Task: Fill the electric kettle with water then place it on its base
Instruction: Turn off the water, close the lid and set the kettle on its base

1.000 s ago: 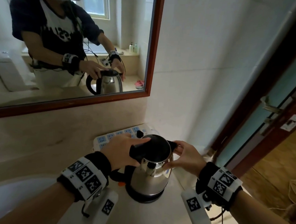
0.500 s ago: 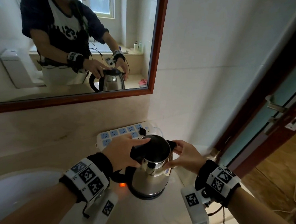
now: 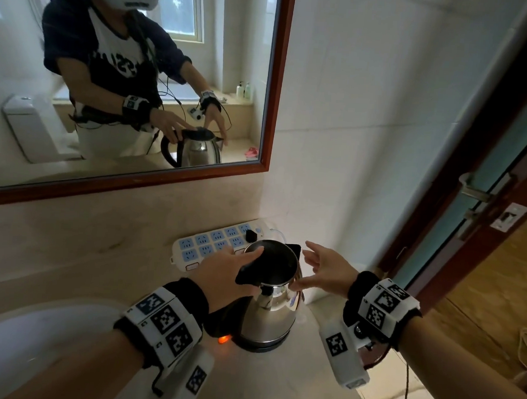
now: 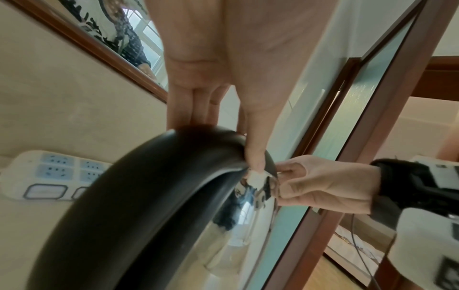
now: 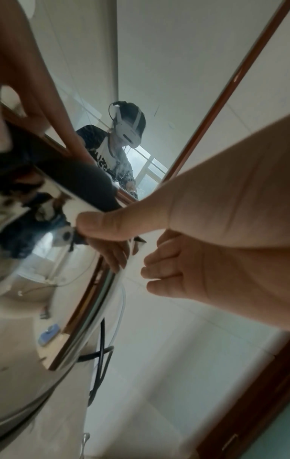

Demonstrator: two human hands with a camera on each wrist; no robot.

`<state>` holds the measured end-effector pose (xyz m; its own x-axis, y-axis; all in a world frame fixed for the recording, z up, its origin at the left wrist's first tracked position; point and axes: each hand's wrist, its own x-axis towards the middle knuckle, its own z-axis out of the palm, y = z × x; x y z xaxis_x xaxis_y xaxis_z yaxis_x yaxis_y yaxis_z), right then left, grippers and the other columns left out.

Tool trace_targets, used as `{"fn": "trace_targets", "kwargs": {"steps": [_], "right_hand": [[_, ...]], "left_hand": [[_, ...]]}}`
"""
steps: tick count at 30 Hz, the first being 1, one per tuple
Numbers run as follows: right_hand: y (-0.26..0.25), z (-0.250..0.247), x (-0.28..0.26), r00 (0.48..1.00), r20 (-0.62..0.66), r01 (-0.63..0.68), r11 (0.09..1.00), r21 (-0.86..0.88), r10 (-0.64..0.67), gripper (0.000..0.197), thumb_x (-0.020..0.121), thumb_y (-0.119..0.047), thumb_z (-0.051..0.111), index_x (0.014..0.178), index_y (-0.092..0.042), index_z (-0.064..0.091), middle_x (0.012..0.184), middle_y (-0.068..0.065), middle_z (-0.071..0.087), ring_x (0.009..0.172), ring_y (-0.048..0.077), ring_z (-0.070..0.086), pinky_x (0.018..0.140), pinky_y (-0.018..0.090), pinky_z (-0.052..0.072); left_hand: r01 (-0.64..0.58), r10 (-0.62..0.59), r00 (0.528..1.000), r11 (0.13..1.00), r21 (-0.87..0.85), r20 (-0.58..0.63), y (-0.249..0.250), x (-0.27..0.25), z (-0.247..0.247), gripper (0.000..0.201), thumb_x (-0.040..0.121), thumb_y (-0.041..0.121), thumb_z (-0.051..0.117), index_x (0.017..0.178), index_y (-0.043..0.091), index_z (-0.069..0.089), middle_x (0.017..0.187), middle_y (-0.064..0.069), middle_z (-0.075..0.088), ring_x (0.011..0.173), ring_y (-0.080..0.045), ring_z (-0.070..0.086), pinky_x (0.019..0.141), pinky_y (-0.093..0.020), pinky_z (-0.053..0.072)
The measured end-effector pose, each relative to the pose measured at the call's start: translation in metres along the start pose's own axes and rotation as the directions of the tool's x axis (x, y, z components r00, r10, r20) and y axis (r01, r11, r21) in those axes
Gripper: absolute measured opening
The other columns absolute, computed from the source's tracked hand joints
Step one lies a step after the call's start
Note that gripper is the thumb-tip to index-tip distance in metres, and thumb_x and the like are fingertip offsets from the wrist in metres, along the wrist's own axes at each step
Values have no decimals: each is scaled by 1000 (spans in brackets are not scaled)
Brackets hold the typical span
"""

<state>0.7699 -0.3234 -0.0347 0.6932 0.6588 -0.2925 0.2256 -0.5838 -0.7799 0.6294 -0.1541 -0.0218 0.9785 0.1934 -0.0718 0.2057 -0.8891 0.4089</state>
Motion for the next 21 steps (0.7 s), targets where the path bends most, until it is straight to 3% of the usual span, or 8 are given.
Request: {"fn": "trace_targets", "kwargs": {"steps": [2,4,9,11,17,21], "right_hand": [[0,7,-7,999,-31,41,999,15,-40,79,63,-20,84,131,-15,45,134,10,55,122,21,53,109,43,40],[-1,17,-13,992,-47,113,994,-15,-113,42,64,-24,82,101,-27,62,105,3,70,98,18,63,99,44,47],[-3,27,-15,985,-78,158,987,38,-155,49,62,-17,82,108,-22,64,94,-3,70,86,11,62,83,27,47],[-4,25,-15,986,-54,158,986,54,-155,51,61,-14,82,108,-22,64,95,-2,71,88,12,64,85,29,50],[-12,12,-5,988,32,147,988,40,-148,50,64,-8,81,110,-15,62,111,14,69,107,29,64,100,44,48],[-19,3,-1,979,133,148,988,44,-153,48,72,-2,75,107,-29,57,123,14,64,118,27,59,107,41,43]], "left_hand": [[10,-11,1000,1000,-9,-6,5,-2,1,66,84,48,53,140,36,20,95,-4,41,86,-17,42,82,-28,39],[8,-8,1000,1000,-19,-18,9,-5,2,61,89,43,47,142,32,19,101,-8,45,89,-18,42,87,-29,39],[39,-40,999,998,-52,-19,16,-9,5,52,94,28,39,143,26,19,122,-16,49,108,-26,49,94,-33,40],[33,-33,999,996,-84,-3,15,-9,6,55,93,23,41,143,24,18,122,-17,51,107,-27,52,96,-35,43],[-39,37,999,966,-254,-10,15,-17,4,69,85,11,56,142,25,20,99,-15,65,92,-24,60,96,-37,46],[-63,60,998,953,-295,-19,18,-20,2,76,82,10,61,142,27,18,97,-11,67,89,-19,63,92,-28,49]]}}
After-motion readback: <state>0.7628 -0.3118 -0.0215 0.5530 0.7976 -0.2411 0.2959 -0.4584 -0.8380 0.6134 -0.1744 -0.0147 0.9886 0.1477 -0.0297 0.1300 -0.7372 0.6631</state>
